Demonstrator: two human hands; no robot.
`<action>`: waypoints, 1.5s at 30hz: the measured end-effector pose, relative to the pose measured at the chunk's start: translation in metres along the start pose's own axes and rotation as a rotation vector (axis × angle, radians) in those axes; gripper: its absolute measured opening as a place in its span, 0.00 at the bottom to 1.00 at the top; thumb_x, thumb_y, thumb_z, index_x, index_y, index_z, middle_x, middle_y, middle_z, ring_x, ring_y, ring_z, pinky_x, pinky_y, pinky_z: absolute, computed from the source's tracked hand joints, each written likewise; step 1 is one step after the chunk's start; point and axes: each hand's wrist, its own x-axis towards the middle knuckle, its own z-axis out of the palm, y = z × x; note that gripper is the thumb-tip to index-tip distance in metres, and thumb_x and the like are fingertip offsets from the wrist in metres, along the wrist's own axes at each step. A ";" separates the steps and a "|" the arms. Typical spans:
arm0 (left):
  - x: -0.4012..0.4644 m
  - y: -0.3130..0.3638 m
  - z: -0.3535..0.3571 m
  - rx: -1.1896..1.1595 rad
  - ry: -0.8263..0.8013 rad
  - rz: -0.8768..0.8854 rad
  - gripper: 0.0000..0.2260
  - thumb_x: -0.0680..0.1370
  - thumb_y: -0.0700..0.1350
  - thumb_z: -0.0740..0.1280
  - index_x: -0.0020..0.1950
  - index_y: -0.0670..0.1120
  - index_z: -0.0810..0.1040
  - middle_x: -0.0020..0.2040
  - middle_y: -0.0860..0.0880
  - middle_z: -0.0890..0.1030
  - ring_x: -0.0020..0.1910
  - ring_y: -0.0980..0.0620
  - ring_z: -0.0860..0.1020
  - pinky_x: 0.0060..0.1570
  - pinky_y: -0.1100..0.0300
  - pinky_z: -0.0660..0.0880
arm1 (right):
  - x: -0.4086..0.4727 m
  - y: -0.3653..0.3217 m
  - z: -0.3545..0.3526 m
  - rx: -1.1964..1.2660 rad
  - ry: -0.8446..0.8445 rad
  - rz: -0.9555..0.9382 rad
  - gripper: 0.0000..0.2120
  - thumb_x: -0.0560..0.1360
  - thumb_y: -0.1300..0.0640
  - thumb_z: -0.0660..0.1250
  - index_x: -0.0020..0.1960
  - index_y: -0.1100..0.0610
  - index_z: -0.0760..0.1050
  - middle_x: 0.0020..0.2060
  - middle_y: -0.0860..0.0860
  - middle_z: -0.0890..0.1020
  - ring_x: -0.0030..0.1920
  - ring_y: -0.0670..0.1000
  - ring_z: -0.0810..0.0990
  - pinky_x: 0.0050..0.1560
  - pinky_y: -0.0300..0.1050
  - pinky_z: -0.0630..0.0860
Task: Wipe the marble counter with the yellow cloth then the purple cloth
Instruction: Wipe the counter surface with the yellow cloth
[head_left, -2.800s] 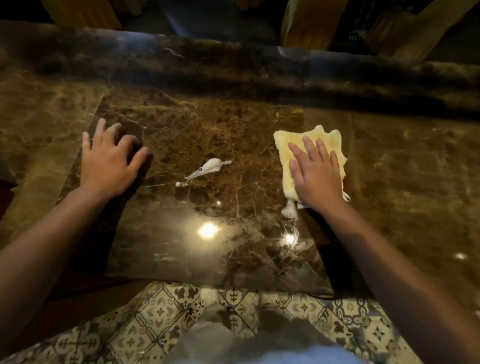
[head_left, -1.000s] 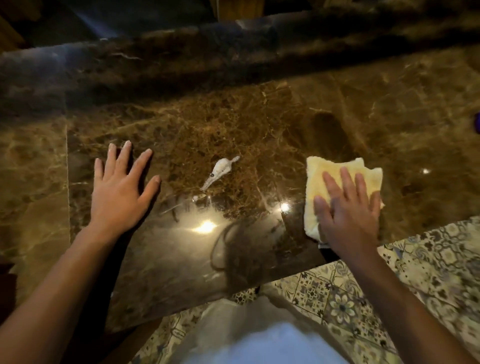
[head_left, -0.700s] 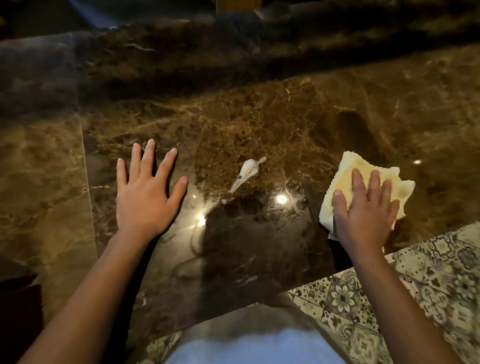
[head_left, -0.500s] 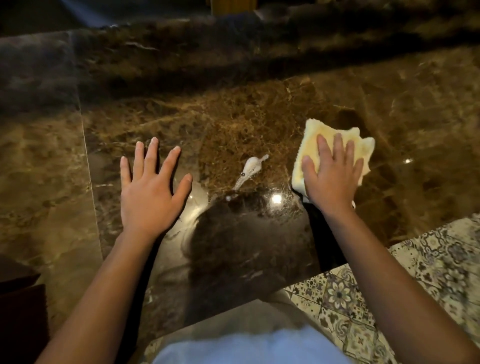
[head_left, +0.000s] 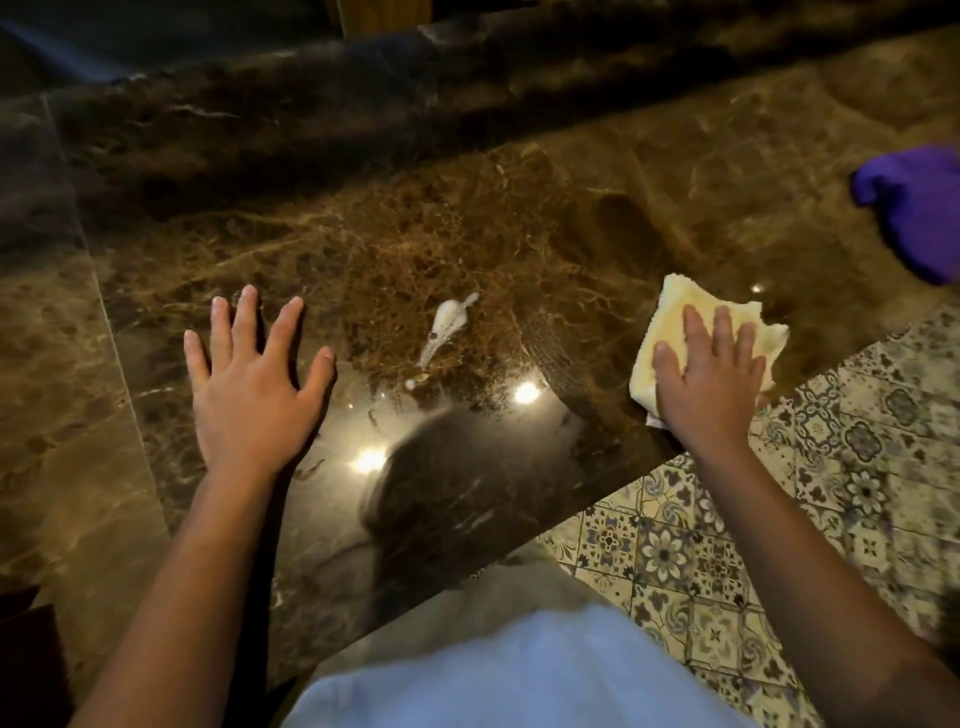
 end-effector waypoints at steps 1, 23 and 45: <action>-0.001 -0.002 0.000 -0.004 -0.004 -0.005 0.32 0.81 0.67 0.49 0.82 0.55 0.59 0.85 0.43 0.54 0.84 0.42 0.48 0.81 0.38 0.44 | -0.005 -0.014 0.005 0.003 -0.012 -0.024 0.34 0.79 0.35 0.45 0.81 0.48 0.55 0.83 0.55 0.53 0.82 0.62 0.46 0.78 0.68 0.47; -0.001 -0.001 0.004 0.017 0.017 -0.009 0.28 0.83 0.64 0.54 0.82 0.56 0.59 0.85 0.43 0.55 0.84 0.42 0.48 0.80 0.38 0.45 | 0.062 -0.089 0.009 0.070 0.004 -0.266 0.31 0.79 0.38 0.52 0.80 0.46 0.60 0.82 0.54 0.58 0.82 0.59 0.51 0.80 0.63 0.47; -0.001 0.000 0.005 0.027 0.043 -0.033 0.30 0.81 0.65 0.53 0.81 0.56 0.61 0.84 0.44 0.57 0.84 0.43 0.50 0.81 0.40 0.46 | 0.078 -0.107 0.011 0.074 -0.001 -0.225 0.31 0.80 0.40 0.52 0.80 0.50 0.59 0.82 0.56 0.56 0.82 0.60 0.49 0.79 0.64 0.46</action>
